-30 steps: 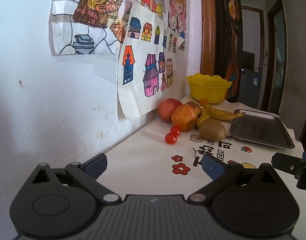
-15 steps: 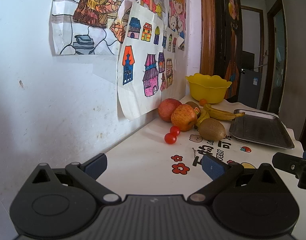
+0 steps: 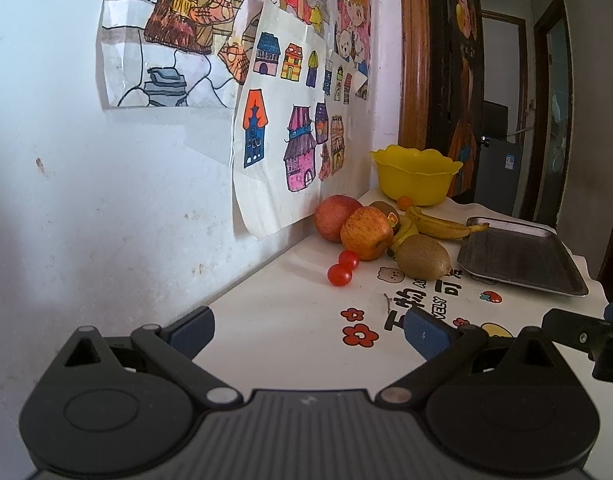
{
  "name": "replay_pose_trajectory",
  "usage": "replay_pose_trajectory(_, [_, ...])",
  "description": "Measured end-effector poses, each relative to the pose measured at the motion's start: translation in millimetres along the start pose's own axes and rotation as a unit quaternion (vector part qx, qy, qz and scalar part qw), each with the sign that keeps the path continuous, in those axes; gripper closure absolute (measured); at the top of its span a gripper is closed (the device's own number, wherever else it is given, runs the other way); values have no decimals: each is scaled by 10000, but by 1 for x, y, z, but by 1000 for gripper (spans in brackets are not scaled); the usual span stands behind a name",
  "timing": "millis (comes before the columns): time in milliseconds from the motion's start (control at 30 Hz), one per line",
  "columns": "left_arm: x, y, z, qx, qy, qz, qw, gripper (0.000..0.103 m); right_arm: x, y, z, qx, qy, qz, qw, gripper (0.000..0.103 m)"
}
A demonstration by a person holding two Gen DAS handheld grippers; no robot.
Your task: Organize fruits
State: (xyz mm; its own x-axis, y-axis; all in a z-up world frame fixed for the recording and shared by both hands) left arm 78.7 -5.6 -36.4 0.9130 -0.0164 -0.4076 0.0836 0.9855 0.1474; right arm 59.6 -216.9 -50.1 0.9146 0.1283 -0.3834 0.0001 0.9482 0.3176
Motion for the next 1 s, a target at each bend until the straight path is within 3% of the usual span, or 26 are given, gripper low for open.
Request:
replay_pose_trajectory(367, [0, -7, 5, 162, 15, -171, 9997, 0, -2, 0, 2, 24, 24, -14, 10000, 1])
replay_pose_trajectory(533, [-4, -11, 25, 462, -108, -223, 9986, 0, -12, 5, 11, -37, 159, 329, 9993, 1])
replay_pose_trajectory(733, [-12, -13, 64, 679, -356, -191, 9969, 0, -34, 24, 62, -231, 69, 849, 9961, 1])
replay_pose_trajectory(1000, [-8, -6, 105, 824, -595, -74, 9948, 0, -53, 42, 161, -506, -558, 861, 9934, 1])
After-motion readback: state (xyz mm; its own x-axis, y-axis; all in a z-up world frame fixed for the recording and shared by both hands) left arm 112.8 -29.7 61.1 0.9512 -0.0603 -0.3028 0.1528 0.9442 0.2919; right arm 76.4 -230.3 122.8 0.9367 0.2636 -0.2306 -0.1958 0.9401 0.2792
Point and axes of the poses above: each gripper's, at about its wrist camera, not at the fingertips, and x roughly the way its jaws point, y to its left, z to its top, the point moved 9 cm from there along x, roughly the way its jaws point, and after that the axes turned 11 degrees about x, right-handed, at the moved point
